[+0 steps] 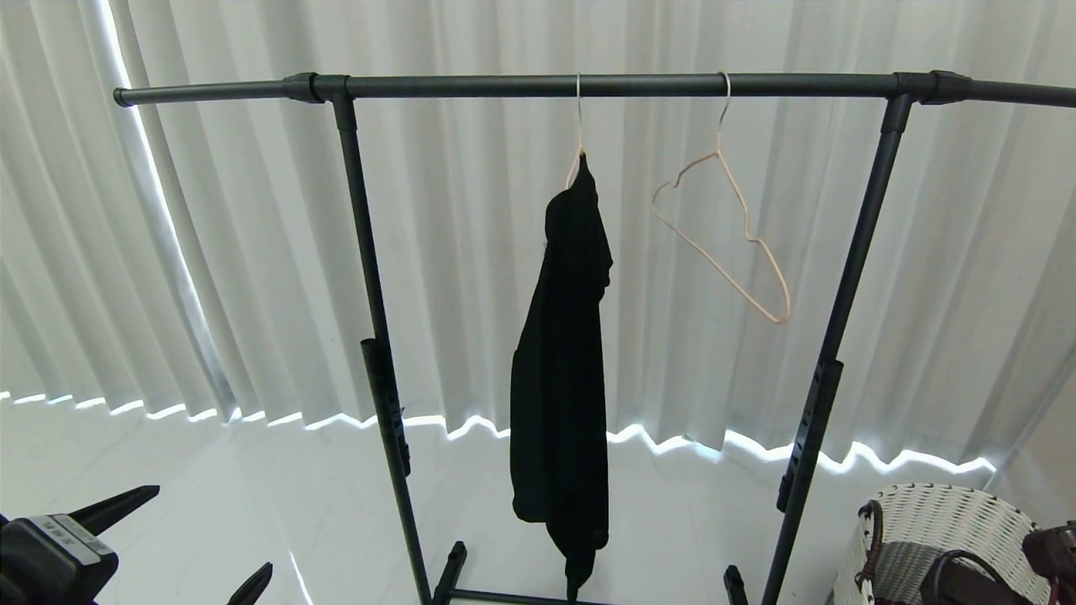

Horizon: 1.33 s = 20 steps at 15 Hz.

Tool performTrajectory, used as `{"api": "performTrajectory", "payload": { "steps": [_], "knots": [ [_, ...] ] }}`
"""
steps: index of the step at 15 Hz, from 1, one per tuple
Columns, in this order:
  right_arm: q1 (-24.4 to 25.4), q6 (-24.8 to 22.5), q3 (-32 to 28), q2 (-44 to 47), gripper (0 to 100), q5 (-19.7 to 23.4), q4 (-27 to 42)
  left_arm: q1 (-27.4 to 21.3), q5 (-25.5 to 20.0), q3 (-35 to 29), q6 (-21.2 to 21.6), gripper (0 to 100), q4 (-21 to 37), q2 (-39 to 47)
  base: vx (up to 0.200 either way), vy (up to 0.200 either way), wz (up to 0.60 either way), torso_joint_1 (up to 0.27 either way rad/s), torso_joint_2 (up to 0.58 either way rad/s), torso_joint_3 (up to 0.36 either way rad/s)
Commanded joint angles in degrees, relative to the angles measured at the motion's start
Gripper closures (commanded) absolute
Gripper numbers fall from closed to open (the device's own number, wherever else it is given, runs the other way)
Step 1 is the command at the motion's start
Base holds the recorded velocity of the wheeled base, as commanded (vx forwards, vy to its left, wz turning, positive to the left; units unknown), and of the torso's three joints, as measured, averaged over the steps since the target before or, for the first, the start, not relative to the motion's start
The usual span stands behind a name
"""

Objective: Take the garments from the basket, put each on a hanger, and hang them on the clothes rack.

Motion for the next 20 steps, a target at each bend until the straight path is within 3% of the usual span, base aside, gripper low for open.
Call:
{"api": "performTrajectory", "payload": {
  "steps": [1, 4, 9, 11, 15, 16, 20],
  "knots": [
    [0.09, 0.17, -0.79, 5.16, 0, 0.01, -1.57, -0.35, 0.04, -0.09, 0.03, 0, -0.01, -0.77, 0.0, 0.0, 0.0, 0.0, 0.0, 0.0],
    [0.09, 0.17, -5.62, 12.72, 0, -0.08, -3.24, -0.35, 0.3, -0.09, 0.03, 0, -0.01, -1.47, 0.0, 0.0, 0.0, 0.0, 0.0, 0.0],
    [0.09, 2.63, -6.06, 22.92, 0, -0.6, -11.24, -0.26, 1.36, 0.0, 1.35, 0, -0.01, -3.41, 0.0, 0.0, 0.0, 0.0, 0.0, 0.0],
    [0.09, 3.25, -5.97, 27.4, 0, -4.74, -15.28, -0.26, 1.71, 0.35, 1.79, 0, -0.01, -4.46, 0.0, 0.0, 0.0, 0.0, 0.0, 0.0],
    [0.09, 3.25, -6.94, 33.29, 0, -5.53, -22.93, -0.17, 1.79, 0.35, 1.88, 0, -0.01, -4.81, 0.0, 0.0, 0.0, 0.0, 0.0, 0.0],
    [0.09, 3.25, -6.76, 35.48, 0, -8.25, -25.65, -0.17, 1.79, 0.26, 1.88, 0, -0.01, -4.81, 0.0, 0.0, 0.0, 0.0, 0.0, 0.0],
    [0.0, 3.25, -6.59, 35.92, 0, -9.92, -26.27, -0.17, 1.79, 0.44, 1.79, 0, -0.01, -4.81, 0.0, 0.0, 0.0, 0.0, 0.0, 0.0]
  ]
}}
